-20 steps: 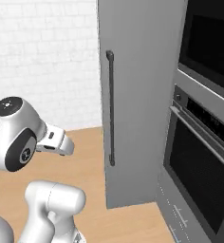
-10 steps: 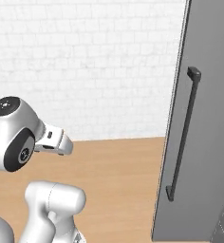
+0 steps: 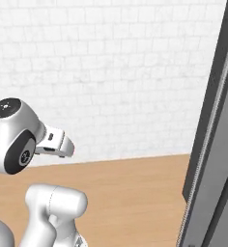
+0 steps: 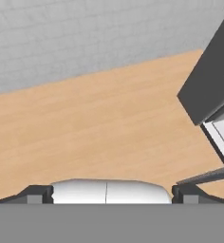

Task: Place one bell pepper and one fish in each tupperware on the nearby counter, to pack two identical lunches.

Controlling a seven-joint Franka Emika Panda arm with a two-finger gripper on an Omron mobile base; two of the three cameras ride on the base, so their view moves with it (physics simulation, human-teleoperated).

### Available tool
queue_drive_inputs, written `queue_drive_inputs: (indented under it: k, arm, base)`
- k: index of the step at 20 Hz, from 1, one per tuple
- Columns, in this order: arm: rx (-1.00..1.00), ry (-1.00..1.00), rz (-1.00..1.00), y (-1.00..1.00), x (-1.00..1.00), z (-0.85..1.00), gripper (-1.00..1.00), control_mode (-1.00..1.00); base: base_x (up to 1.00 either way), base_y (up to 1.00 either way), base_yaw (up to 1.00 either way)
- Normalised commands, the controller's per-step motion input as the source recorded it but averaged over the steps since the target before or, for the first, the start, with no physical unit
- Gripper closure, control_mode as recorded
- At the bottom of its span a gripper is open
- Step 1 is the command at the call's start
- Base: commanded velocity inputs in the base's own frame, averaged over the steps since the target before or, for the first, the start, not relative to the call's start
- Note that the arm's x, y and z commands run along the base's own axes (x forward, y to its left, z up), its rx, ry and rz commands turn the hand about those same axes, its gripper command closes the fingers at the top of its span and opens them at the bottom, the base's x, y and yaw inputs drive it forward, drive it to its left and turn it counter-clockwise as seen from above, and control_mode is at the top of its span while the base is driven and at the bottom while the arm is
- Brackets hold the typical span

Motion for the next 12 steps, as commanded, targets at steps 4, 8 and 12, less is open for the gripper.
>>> queue_drive_inputs:
  k: [4, 8, 12]
  arm:
    - [0.0, 0.0, 0.0, 0.0, 0.0, 0.0, -1.0, 1.0]
    - [0.0, 0.0, 0.0, 0.0, 0.0, 0.0, -1.0, 1.0]
    - [0.0, 0.0, 0.0, 0.0, 0.0, 0.0, -1.0, 1.0]
  base:
    - [0.98, 0.5, -0.63]
    - [0.66, 0.38, -0.83]
    - [0.45, 0.2, -0.88]
